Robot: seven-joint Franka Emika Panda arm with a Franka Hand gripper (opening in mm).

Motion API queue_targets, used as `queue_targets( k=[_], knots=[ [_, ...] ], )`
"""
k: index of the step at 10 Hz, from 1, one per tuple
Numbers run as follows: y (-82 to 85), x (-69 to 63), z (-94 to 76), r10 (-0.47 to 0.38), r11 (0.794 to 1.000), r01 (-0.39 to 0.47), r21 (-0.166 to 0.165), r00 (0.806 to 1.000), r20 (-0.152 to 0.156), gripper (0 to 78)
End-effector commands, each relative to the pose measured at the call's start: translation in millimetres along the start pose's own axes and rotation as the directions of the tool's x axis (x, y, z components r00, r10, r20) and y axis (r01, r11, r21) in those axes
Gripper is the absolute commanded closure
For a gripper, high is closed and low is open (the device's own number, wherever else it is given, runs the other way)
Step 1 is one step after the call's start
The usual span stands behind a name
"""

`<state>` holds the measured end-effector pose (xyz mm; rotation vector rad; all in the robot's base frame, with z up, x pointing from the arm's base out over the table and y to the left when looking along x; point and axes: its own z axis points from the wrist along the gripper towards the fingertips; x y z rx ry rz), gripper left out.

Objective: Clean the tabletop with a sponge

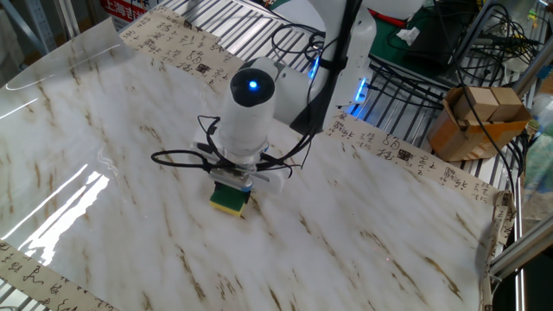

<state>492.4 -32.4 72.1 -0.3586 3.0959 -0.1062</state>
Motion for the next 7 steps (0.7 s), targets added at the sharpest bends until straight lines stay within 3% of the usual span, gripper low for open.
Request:
queue_targets(
  k=[1,7],
  knots=[
    [-2.3,-1.9,6.5,-0.003,1.0,0.003,-0.016,1.0,0.009,76.5],
    [8.8,1.2,17.3,0.031,0.998,-0.03,-0.051,0.999,0.014,76.5]
  ],
)
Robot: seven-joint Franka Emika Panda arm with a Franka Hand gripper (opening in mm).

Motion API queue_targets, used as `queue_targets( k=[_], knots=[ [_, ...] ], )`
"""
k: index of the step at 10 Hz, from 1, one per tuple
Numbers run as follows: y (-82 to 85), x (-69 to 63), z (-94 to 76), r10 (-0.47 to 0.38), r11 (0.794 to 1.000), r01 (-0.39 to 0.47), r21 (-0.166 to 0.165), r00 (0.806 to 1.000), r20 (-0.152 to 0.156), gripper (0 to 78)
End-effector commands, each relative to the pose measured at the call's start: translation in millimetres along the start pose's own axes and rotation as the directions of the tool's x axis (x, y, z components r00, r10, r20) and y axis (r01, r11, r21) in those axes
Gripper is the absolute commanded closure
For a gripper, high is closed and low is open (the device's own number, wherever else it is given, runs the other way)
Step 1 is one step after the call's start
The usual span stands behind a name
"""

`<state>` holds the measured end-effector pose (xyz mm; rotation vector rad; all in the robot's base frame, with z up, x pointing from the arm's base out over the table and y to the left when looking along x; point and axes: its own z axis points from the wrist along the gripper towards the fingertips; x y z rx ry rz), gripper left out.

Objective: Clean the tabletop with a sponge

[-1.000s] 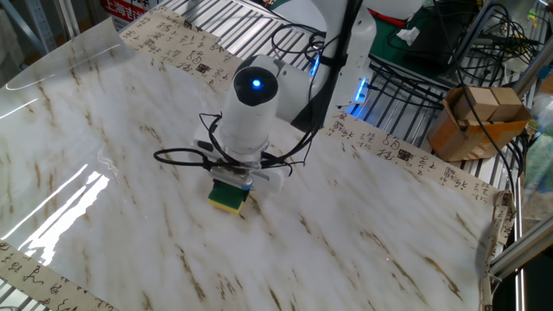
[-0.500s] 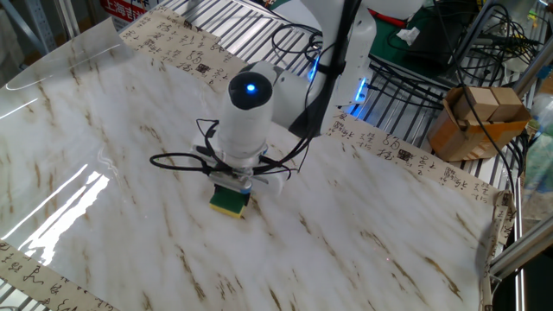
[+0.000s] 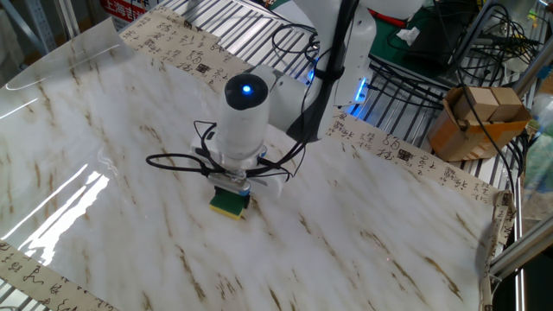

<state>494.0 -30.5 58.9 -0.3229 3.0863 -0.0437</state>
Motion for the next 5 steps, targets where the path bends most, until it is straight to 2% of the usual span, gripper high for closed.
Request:
queue_targets(
  k=[1,5],
  knots=[
    [6.6,3.5,4.7,0.009,1.0,-0.009,-0.014,1.0,-0.004,76.5],
    [10.4,5.1,6.4,0.022,0.999,-0.022,-0.033,1.0,-0.002,76.5]
  ],
)
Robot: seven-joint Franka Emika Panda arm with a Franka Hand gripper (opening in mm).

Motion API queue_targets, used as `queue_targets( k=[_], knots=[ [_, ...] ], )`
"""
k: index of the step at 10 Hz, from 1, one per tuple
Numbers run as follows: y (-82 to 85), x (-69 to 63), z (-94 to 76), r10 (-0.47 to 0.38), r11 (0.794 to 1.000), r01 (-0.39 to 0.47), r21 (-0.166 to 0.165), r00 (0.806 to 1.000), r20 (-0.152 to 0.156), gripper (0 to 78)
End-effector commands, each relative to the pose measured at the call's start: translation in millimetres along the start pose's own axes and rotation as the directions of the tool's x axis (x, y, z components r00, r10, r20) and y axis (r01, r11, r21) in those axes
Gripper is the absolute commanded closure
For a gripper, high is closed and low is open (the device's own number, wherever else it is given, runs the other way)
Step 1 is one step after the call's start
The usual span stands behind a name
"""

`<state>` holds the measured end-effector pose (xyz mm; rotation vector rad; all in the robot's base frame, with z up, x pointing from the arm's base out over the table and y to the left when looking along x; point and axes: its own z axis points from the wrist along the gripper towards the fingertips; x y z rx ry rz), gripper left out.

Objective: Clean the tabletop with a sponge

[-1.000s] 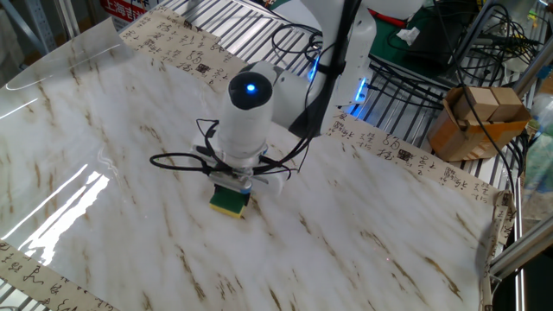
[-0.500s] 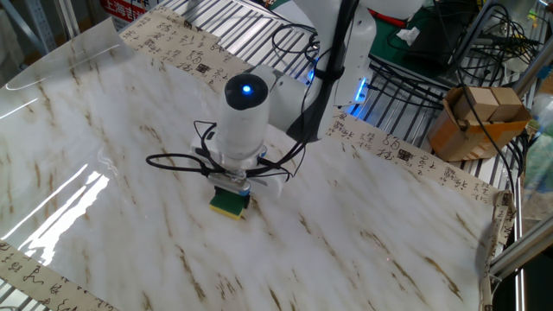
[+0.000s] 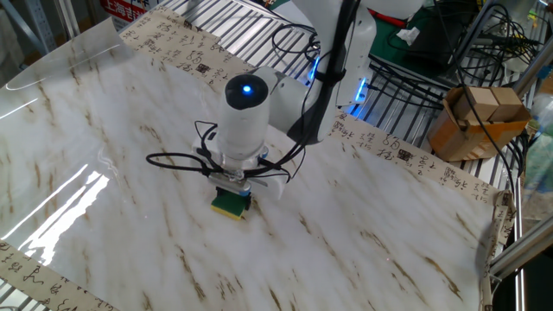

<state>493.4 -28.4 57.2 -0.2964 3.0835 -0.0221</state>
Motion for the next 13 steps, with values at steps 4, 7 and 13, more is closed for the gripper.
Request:
queue_targets(
  k=[4,7,13],
  knots=[
    [17.3,9.4,8.2,0.027,0.999,-0.027,-0.03,1.0,-0.004,76.5],
    [24.1,9.2,3.2,0.041,0.999,-0.041,-0.033,0.999,-0.007,76.5],
    [47.6,16.4,8.7,0.095,0.994,-0.095,-0.052,0.995,0.002,76.5]
  ],
)
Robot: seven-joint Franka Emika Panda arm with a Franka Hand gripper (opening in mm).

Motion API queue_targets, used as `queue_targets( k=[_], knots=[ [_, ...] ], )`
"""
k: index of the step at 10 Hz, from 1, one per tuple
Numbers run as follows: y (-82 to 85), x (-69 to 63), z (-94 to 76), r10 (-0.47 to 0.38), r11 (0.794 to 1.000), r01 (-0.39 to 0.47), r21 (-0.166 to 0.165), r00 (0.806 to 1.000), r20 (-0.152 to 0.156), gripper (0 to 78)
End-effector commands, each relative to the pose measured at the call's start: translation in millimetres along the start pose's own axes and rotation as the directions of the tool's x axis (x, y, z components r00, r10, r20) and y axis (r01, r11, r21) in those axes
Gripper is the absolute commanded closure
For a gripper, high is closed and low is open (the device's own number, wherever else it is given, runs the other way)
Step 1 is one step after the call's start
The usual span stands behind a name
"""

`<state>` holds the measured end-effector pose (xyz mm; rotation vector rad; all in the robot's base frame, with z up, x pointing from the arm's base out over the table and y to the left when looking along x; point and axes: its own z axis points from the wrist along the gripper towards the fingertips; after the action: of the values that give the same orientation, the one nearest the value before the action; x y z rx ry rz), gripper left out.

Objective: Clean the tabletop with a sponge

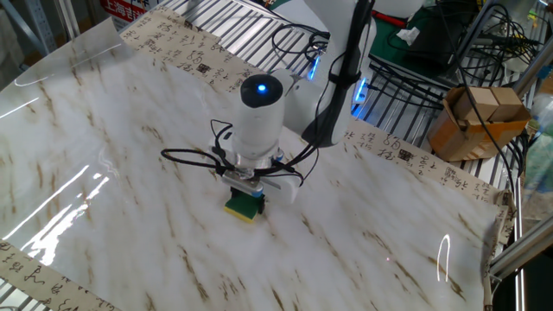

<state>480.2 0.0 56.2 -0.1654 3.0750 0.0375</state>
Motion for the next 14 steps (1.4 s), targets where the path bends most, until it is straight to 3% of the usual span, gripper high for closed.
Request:
queue_targets(
  k=[1,10,14],
  knots=[
    [20.1,9.8,7.9,0.017,1.0,-0.018,-0.016,1.0,-0.019,76.5],
    [39.3,8.8,3.5,0.056,0.998,-0.057,-0.021,0.998,-0.03,76.5],
    [31.9,10.1,-10.1,0.037,0.999,-0.037,-0.004,0.998,-0.052,76.5]
  ],
)
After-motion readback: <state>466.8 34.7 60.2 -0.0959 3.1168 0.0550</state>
